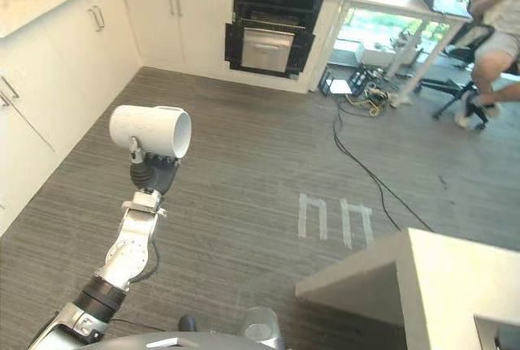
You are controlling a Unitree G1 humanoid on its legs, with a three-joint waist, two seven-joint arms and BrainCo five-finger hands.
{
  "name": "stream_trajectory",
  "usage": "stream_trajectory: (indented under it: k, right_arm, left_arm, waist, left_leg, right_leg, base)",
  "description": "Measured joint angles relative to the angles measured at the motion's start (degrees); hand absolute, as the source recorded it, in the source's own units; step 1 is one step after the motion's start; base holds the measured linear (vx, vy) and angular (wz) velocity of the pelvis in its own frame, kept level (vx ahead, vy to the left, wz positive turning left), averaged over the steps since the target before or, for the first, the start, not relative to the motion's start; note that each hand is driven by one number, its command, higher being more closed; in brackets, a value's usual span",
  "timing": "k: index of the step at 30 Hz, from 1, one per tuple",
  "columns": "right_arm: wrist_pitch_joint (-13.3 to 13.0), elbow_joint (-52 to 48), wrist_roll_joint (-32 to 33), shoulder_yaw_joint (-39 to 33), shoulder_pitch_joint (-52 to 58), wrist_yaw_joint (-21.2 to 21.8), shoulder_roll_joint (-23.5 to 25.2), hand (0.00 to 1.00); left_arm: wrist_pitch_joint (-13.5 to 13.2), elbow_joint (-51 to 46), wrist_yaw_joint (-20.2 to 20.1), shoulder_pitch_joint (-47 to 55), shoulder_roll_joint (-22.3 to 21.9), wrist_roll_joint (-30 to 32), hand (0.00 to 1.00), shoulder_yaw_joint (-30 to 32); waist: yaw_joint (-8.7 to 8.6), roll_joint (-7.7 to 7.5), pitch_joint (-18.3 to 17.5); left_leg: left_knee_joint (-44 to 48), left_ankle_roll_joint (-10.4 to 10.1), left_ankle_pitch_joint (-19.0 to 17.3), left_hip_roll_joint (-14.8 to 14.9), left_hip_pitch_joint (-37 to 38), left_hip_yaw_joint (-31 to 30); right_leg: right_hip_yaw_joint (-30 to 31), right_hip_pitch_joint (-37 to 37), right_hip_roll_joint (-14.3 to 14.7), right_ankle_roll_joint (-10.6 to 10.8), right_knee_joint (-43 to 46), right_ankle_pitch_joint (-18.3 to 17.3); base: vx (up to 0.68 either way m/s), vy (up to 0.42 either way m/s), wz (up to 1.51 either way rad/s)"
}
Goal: Walk over to the sink, pick up the cup, carry it to the dishwasher, place the cup inside the dishwasher, then close the dishwasher door
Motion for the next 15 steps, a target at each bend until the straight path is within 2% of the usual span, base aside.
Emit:
stream_trajectory:
  k: [1, 2, 3, 6, 7, 8, 13, 15]
  right_arm:
    - [0.1, 0.1, -0.2, 1.1, -0.5, 0.2, -0.3, 0.00]
    - [0.1, -0.1, -0.2, 1.4, -0.8, 0.2, -0.9, 0.00]
    - [0.1, -0.2, -0.1, 1.4, -1.1, 0.2, -1.5, 0.00]
    - [0.5, -0.2, 2.3, 1.5, -1.8, -0.6, -3.1, 0.00]
    - [0.7, -0.2, 2.6, 1.4, -1.9, -0.8, -3.2, 0.00]
    - [2.5, 1.9, 4.8, 5.7, -7.0, 1.9, -1.1, 0.00]
    - [2.4, 1.9, 4.8, 5.7, -7.0, 1.9, -1.1, 0.00]
    - [2.2, 2.0, 4.8, 5.5, -7.0, 2.3, -1.1, 0.00]
  left_arm:
    - [-0.4, -1.1, 0.1, -0.1, 0.3, 0.6, 1.00, 0.9]
    - [-0.8, -1.5, 0.6, -0.4, 0.4, 2.4, 1.00, 1.0]
    - [-0.7, -1.6, 1.0, -0.6, 0.5, 3.4, 1.00, 0.9]
    - [0.1, -1.7, 2.4, -2.2, 0.0, 5.6, 1.00, 0.1]
    - [0.3, -1.8, 2.5, -2.6, 0.0, 5.6, 1.00, 0.0]
    - [1.0, -1.7, 3.5, -2.6, 3.2, 7.2, 1.00, 0.1]
    - [1.0, -1.7, 3.5, -2.5, 3.2, 7.2, 1.00, 0.2]
    - [1.1, -1.6, 3.5, -1.3, 3.2, 8.0, 1.00, 1.7]
  waist:
    - [-0.04, -1.30, -0.8]
    - [-0.10, -0.27, -0.7]
    - [0.07, 0.64, -0.7]
    - [-0.49, 1.78, -0.8]
    - [-0.62, 1.75, -0.8]
    - [-0.56, -0.47, 0.1]
    - [-0.60, -0.30, 0.3]
    - [-0.74, 0.38, 0.7]
  left_leg:
    - [0.2, -0.2, -0.1, -0.4, -0.1, -0.3]
    - [0.2, -0.9, -0.4, 0.3, -0.1, -0.7]
    - [-0.2, -1.2, -0.6, 0.9, 0.1, -0.7]
    - [-1.2, -1.6, -0.3, 1.9, 1.2, -0.2]
    - [-1.3, -1.6, -0.3, 2.1, 1.4, -0.2]
    - [-4.9, -1.7, 1.9, 1.8, 3.6, -0.5]
    - [-4.5, -1.7, 1.9, 1.9, 3.7, -0.3]
    - [-4.5, -1.7, 1.8, 2.2, 3.7, -0.1]
  right_leg:
    - [-0.5, 0.9, -0.3, 2.1, -2.1, 1.8]
    - [-1.5, 1.8, 0.4, 2.9, -3.4, 2.2]
    - [-1.8, 1.9, 0.9, 2.6, -3.8, 2.1]
    - [-3.4, 3.7, 2.0, 2.2, -5.1, 1.8]
    - [-3.8, 4.5, 2.1, 2.2, -5.6, 1.8]
    - [-5.8, 7.7, 3.1, 2.0, -10.0, 3.5]
    - [-5.6, 7.8, 3.3, 1.9, -10.4, 3.7]
    - [-6.0, 9.4, 3.7, 1.7, -13.9, 5.5]
  base:
    - [0.19, -0.174, 0.08]
    - [0.17, -0.171, 0.10]
    - [0.11, -0.105, 0.04]
    - [0.16, -0.112, 0.11]
    - [0.10, -0.063, 0.11]
    - [0.02, -0.022, 0.04]
    - [0.00, 0.000, -0.01]
    - [-0.01, 0.002, -0.04]
